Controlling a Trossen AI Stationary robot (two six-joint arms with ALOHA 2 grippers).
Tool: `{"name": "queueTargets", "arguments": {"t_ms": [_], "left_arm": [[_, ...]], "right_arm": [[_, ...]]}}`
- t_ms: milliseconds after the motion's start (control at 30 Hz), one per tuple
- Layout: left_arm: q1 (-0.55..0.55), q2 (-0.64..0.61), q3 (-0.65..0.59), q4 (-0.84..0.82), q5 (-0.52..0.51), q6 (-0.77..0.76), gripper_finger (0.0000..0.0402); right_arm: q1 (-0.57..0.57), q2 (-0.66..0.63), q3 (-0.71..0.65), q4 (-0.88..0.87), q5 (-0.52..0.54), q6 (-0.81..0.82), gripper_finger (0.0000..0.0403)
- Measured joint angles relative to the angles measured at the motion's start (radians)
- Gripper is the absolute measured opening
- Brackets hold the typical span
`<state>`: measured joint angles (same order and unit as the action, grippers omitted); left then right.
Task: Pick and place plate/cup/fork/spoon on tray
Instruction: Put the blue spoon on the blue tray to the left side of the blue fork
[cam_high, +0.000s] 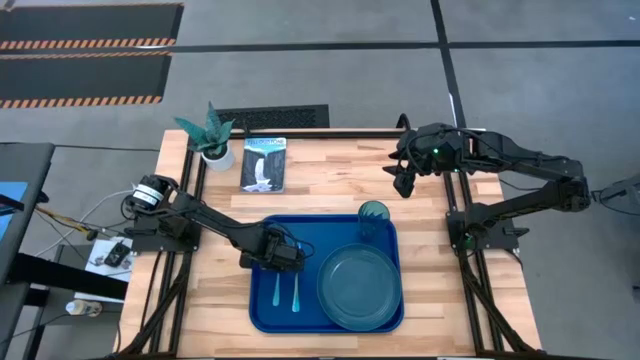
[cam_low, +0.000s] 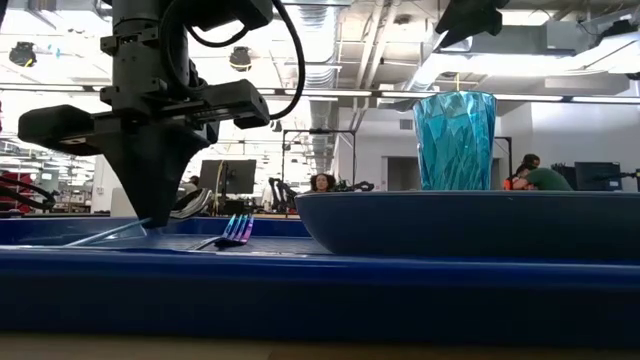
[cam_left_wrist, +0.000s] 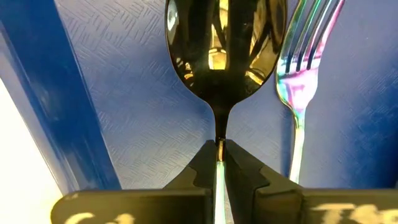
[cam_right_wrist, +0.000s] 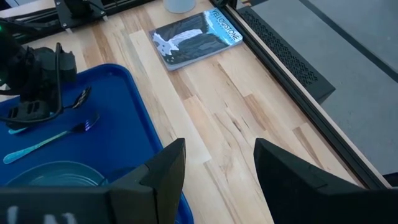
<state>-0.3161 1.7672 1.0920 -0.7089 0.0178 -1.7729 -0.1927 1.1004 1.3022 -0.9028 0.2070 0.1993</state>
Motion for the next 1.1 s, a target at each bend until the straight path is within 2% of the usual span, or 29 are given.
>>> {"name": "queueTargets", "arguments": {"t_ms": [800, 1100], "left_arm": [[0.002, 0.000, -0.004, 0.004, -0.002, 0.007, 0.0006], [0.002, 0.000, -0.004, 0.012, -0.008, 0.033, 0.0031]], "right_arm": [[0.000, 0.000, 0.000, 0.000, 0.000, -0.017, 0.0214], [0.000, 0.000, 0.000, 0.000, 0.000, -0.017, 0.0214]]}}
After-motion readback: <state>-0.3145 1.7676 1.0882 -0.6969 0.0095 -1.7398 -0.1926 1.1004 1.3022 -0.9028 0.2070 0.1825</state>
